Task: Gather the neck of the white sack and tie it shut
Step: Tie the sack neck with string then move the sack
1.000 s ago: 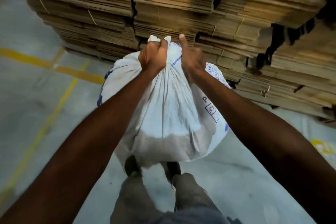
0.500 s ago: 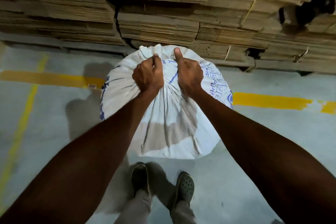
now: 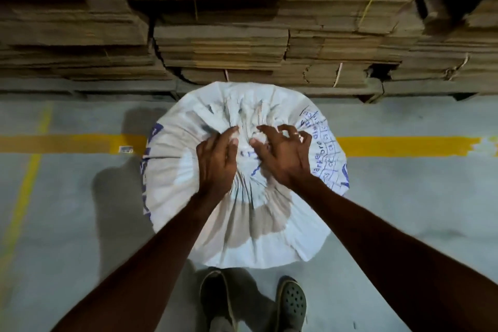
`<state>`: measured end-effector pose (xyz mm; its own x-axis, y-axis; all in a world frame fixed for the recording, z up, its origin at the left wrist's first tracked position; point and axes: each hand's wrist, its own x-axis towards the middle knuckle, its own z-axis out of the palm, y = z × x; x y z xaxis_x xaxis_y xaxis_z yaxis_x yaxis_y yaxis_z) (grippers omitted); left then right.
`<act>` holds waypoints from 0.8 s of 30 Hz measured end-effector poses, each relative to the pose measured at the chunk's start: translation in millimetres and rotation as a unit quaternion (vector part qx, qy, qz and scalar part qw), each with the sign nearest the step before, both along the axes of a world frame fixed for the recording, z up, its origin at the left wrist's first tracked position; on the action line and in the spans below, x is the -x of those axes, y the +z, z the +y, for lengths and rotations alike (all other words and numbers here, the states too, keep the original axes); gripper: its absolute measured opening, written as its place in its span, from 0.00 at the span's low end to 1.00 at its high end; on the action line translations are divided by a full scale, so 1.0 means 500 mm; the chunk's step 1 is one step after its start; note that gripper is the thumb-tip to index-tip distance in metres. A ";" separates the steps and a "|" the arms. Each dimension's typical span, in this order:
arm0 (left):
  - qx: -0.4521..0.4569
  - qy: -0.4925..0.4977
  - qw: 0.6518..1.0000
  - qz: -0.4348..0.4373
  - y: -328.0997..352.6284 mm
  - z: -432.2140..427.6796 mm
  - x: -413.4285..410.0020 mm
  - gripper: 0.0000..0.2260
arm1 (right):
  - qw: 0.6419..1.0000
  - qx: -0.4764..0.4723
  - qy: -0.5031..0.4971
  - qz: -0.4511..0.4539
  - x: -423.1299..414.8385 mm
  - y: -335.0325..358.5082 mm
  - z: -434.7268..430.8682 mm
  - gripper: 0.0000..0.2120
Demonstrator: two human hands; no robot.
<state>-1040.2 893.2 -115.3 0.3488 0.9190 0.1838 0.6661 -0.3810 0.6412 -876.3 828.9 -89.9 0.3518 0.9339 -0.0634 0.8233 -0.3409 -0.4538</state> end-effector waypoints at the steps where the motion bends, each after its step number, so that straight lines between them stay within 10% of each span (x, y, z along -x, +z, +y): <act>1: 0.003 -0.008 1.000 -0.004 0.023 -0.003 0.006 0.15 | 1.000 -0.001 0.007 0.009 -0.003 0.016 -0.006 0.22; 6: 0.028 -0.065 0.997 -0.011 0.147 -0.018 0.026 0.20 | 0.985 -0.128 0.012 0.114 0.019 0.113 -0.004 0.16; 9: 0.187 -0.005 0.974 -0.127 0.203 -0.012 0.025 0.20 | 0.928 -0.147 -0.048 0.339 0.056 0.181 0.013 0.15; 12: 0.475 0.154 0.776 -0.384 0.253 0.003 0.022 0.11 | 0.815 -0.127 -0.168 0.540 0.078 0.225 0.018 0.14; 14: 0.526 0.189 0.734 -0.385 0.268 0.008 0.023 0.10 | 0.789 -0.104 -0.228 0.561 0.075 0.239 0.021 0.12; 18: 0.483 0.139 0.813 -0.294 0.279 0.018 0.003 0.19 | 0.776 -0.060 -0.288 0.558 0.056 0.243 0.034 0.11; 24: 0.365 0.112 0.924 -0.028 0.242 0.032 0.023 0.33 | 0.883 0.020 -0.246 0.399 0.025 0.277 0.006 0.16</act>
